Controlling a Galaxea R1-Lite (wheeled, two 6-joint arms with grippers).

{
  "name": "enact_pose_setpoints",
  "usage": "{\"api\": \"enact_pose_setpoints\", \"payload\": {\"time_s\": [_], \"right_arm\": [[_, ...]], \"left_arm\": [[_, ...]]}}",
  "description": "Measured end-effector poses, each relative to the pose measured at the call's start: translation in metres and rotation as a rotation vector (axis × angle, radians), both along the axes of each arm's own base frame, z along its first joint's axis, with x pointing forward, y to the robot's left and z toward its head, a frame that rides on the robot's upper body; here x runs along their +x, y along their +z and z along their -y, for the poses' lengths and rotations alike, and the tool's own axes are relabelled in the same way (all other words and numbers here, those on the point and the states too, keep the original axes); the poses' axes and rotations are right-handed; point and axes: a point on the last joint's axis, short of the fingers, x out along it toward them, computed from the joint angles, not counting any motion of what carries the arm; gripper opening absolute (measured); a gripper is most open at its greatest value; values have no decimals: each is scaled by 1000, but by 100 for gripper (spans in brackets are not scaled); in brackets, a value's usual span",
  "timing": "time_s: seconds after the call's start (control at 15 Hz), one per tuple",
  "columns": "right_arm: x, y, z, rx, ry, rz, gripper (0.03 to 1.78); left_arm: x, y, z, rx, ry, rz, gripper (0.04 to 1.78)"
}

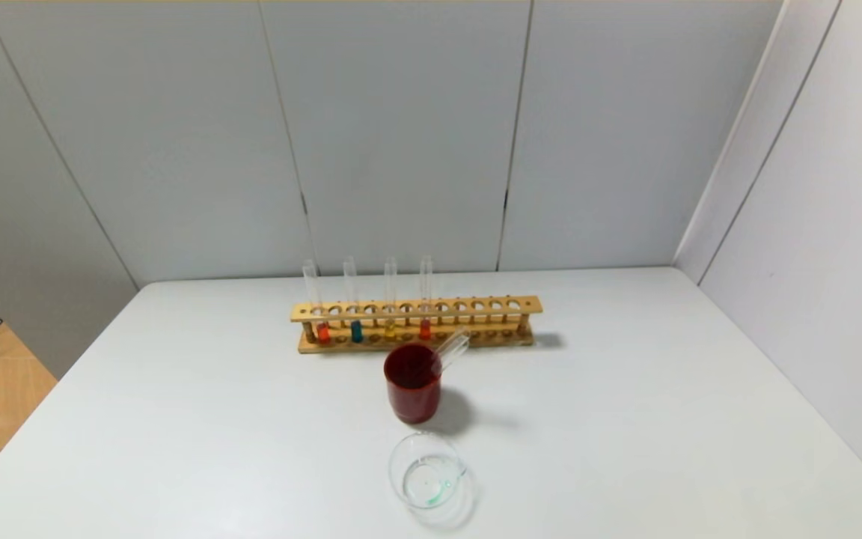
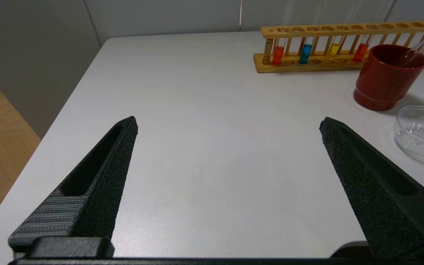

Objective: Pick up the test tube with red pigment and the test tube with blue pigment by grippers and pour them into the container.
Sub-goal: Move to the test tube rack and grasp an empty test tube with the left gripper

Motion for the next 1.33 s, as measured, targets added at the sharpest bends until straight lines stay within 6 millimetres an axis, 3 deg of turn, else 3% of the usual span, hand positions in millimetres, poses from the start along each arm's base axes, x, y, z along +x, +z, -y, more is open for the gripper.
{"api": "enact_pose_setpoints", "payload": {"time_s": [0.2,0.4,0.6,0.8,1.0,1.2,1.33], "right_arm": [[0,0,0,0,0,0,174],[0,0,0,0,0,0,174],[0,0,0,0,0,0,174],[0,0,0,0,0,0,174],[0,0,0,0,0,0,174],[0,0,0,0,0,0,174],[0,0,0,0,1,0,174]], "left_arm": [[-1,5,0,-2,-13,41,175],[-9,26,2,-15,-112,74,175],[-16,59,4,-13,-189,58,175],[-5,105,5,-12,-205,37,175],[30,157,4,0,-209,23,175],[88,201,4,34,-211,16,175],[138,219,4,47,-214,20,175]]}}
